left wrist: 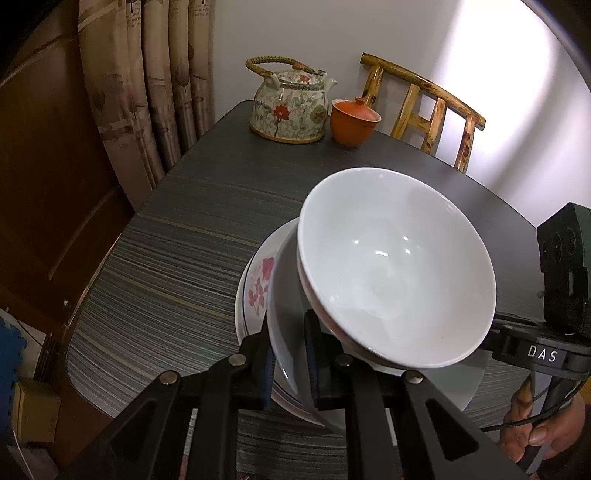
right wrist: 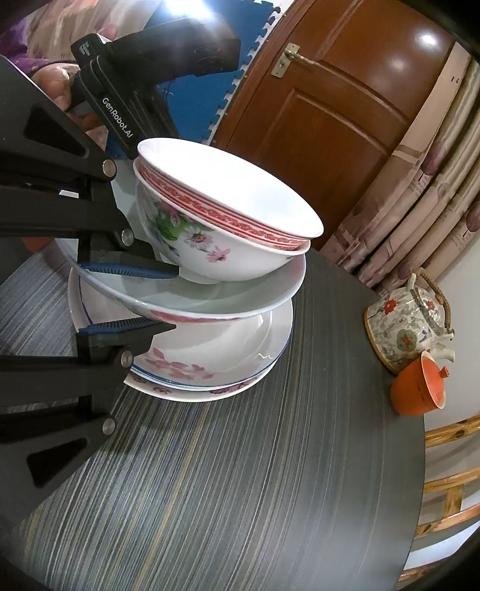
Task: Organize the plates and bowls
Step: 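Lower the nested bowls onto the floral plate stack with both grippers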
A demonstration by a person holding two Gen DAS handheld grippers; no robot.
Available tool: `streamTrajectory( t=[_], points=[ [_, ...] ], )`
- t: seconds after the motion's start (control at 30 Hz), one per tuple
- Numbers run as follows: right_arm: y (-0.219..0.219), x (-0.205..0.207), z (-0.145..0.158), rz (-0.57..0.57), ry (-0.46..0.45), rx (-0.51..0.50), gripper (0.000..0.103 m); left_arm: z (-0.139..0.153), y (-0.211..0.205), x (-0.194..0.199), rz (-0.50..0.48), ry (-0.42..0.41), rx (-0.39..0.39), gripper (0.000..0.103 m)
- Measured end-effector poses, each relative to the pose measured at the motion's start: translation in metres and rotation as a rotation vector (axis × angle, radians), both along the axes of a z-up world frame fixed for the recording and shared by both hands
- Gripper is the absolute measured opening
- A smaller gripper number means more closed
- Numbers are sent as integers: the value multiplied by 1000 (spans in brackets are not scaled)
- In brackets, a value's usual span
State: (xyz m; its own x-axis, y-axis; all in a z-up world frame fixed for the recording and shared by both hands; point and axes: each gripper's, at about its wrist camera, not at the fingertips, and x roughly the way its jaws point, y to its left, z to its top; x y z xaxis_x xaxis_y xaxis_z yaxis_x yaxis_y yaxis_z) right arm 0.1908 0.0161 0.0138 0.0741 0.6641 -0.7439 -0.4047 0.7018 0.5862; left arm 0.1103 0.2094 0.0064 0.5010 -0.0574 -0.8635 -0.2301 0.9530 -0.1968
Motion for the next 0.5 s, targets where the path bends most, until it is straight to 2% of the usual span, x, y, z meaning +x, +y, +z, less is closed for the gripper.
streamTrajectory(
  t=[0.5],
  points=[
    [0, 7, -9, 1, 19, -2, 20, -13, -1, 4, -1, 29, -5, 14]
  ],
)
